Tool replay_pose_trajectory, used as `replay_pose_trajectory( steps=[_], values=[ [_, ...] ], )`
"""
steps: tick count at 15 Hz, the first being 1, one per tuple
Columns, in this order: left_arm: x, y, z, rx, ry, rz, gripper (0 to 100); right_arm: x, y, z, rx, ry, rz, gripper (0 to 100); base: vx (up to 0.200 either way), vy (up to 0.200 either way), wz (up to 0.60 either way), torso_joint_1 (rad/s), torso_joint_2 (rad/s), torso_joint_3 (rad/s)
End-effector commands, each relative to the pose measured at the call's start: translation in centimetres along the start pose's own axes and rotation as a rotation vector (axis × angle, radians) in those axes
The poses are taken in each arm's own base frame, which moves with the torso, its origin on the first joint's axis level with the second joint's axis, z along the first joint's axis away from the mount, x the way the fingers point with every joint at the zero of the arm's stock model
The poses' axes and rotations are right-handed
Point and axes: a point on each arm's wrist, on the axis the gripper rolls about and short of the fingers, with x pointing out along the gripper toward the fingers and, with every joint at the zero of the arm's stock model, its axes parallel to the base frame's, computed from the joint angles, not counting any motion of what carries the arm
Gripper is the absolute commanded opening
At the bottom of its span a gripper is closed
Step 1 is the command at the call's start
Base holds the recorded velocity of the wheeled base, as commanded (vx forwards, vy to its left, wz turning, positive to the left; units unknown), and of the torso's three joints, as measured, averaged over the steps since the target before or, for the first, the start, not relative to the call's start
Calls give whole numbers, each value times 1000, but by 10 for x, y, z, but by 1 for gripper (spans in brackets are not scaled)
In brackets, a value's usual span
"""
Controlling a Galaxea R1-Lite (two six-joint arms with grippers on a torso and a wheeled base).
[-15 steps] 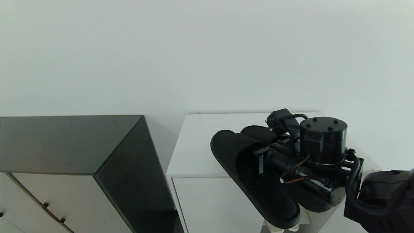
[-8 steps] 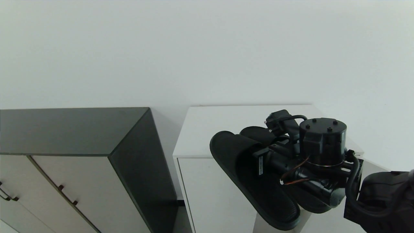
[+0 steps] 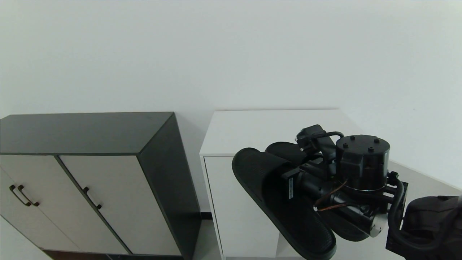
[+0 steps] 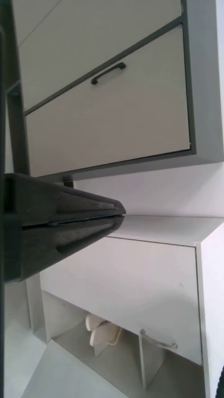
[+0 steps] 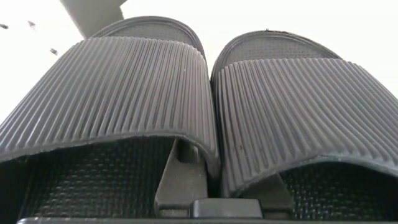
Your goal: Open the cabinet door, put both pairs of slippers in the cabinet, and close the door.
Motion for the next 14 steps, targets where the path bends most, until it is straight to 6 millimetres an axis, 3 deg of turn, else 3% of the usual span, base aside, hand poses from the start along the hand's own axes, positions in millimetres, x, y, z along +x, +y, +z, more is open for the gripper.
replay_pose_trajectory(
  steps=[1,14],
  values=[
    [0,0,0,0,2,0,0,2,0,-5,-3,15,3,0,0,0,0,0,0,0],
    [0,0,0,0,0,0,0,3,-4,-4,10,-22,13,0,0,0,0,0,0,0]
  ],
)
